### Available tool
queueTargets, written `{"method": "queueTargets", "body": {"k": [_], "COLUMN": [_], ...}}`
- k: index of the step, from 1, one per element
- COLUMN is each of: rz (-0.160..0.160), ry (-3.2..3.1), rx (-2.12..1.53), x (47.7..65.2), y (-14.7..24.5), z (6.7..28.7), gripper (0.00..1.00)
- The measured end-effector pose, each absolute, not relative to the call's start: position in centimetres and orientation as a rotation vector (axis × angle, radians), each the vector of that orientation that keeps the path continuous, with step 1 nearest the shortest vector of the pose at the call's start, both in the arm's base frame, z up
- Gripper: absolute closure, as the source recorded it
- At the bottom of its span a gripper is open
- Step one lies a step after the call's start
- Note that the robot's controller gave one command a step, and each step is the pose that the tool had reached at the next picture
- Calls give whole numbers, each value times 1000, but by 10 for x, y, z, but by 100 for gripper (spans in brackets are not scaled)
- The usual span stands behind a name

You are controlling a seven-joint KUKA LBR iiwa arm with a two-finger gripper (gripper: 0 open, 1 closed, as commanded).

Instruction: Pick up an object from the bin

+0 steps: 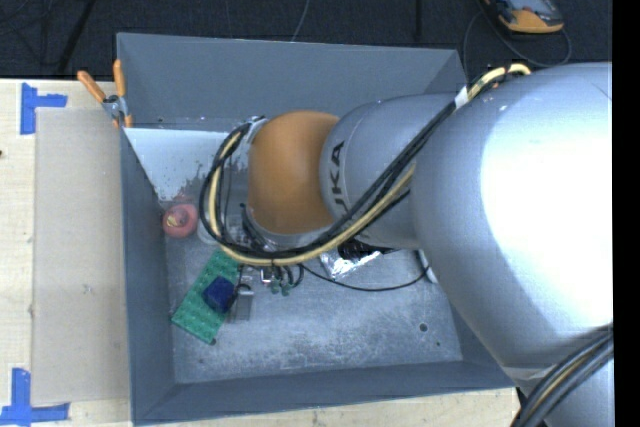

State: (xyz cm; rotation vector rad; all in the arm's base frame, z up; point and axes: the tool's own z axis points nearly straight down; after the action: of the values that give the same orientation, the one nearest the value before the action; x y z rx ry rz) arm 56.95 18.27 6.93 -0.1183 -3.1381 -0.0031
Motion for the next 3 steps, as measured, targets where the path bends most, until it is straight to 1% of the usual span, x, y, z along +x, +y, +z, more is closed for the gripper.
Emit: {"method": "queueTargets", "body": {"k": [1, 2, 3], "rz": [0, -5, 0], "ry": [-3139, -3149, -3141], "rx": [-129, 112, 112], "x": [571, 564, 563], "y": [179, 208, 208], "z": [70, 232, 227], "gripper": [100, 100, 0]}}
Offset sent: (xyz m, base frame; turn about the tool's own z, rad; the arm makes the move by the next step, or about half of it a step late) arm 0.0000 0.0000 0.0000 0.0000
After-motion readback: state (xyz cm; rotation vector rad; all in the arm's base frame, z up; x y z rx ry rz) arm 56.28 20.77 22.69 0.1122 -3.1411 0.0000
